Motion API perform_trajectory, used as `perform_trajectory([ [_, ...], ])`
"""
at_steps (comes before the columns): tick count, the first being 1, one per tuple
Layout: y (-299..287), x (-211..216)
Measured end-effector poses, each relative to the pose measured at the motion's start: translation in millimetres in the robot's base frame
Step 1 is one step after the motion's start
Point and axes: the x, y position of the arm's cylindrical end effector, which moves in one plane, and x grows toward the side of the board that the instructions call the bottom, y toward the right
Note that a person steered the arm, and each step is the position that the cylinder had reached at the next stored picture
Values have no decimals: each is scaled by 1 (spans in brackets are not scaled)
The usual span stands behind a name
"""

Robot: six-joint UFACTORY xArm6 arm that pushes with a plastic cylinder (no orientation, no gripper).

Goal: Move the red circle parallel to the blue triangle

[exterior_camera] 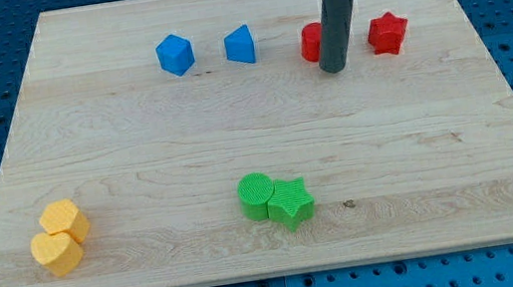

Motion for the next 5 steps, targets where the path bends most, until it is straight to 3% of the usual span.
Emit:
perform_trajectory([
  [3,0,-26],
  [5,4,13],
])
